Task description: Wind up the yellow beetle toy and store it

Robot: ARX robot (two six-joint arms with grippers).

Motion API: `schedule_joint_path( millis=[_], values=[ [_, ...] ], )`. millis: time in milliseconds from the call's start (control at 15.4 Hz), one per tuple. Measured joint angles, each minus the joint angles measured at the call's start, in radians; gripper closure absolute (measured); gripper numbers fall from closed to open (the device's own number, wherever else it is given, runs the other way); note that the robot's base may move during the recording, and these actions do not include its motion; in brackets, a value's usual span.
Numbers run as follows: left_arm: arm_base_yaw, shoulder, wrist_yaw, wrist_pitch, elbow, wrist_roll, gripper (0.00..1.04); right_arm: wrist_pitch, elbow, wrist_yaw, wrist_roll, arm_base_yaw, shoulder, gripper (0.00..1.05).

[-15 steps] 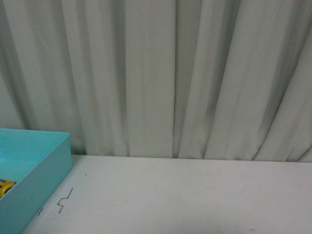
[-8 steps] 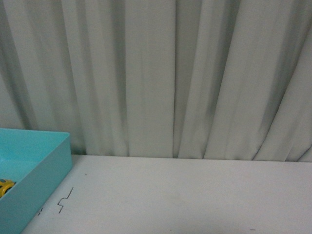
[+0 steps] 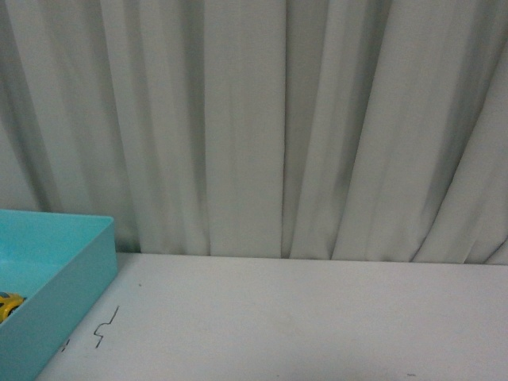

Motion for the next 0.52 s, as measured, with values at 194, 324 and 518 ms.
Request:
schedule_joint_path(
  millis=[194,324,518],
  values=[
    [0.0,0.0,0.0,0.0,0.0,0.0,0.06,0.0,0.0,0.0,0.0,0.0,0.0,0.07],
    [0.0,0.0,0.0,0.0,0.0,0.001,0.07,0.0,0.0,0.0,0.0,0.0,0.0,0.07],
    [0.0,0.0,0.0,0.0,0.0,0.001,0.07,0.0,0.0,0.0,0.0,0.0,0.0,0.07]
  ],
)
